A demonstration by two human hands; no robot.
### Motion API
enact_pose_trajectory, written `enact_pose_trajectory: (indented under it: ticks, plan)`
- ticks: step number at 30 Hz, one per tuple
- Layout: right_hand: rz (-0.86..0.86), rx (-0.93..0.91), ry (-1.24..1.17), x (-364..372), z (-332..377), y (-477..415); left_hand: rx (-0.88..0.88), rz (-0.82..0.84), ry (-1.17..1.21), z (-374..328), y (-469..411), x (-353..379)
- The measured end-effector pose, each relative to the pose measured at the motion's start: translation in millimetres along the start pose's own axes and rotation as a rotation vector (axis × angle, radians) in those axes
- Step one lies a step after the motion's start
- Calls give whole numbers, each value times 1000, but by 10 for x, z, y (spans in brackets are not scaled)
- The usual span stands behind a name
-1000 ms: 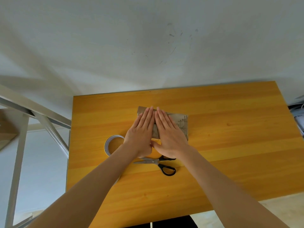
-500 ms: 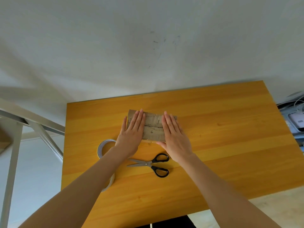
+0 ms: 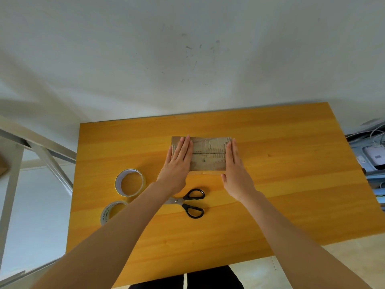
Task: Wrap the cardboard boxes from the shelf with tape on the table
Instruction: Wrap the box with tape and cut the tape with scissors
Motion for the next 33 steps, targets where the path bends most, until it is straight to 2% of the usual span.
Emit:
enact_pose_trajectory:
  ticks: [3,5,10,14,16,21,24,27,30,33]
  plan:
    - [-50,21,121,-38,38,30,-24,-9,39,118,119,-57]
    - [-128,-29,158,-74,192,66,-64,6,57,261,278,-63]
    - [-312,-307,116,-35,751,187,-178,39,222,801,727,66]
    - [-331,-564,103,148,1230,313,-292,40,258,1187,1009,184]
    - [-295,-624,92,297,1411,370,-343,48,224,1322,1073,245]
    - [-131,-486,-69,688,1600,310,-340,163,33,1473,1039,447]
    - [-48,-376,-159,840,1675,223,-316,142,2,1517,1032,479]
    - [-39,-332,-210,891,1774,136,-275,91,24,1546,1021,416]
    - [-45,-303,-267,859,1843,30,-162,-21,83,1584,1017,293]
    - [-67,-273,-315,760,1856,-31,-93,-35,208,1600,1002,152]
Point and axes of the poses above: each hand's wrist, its own y-axis away from the middle knuckle, its own x-axis out of the palm, z = x × y, the point moved 7 cm from there along -y, towards the middle knuckle, and after that the axes turned 5 degrees about -x, right-handed, at the moved point
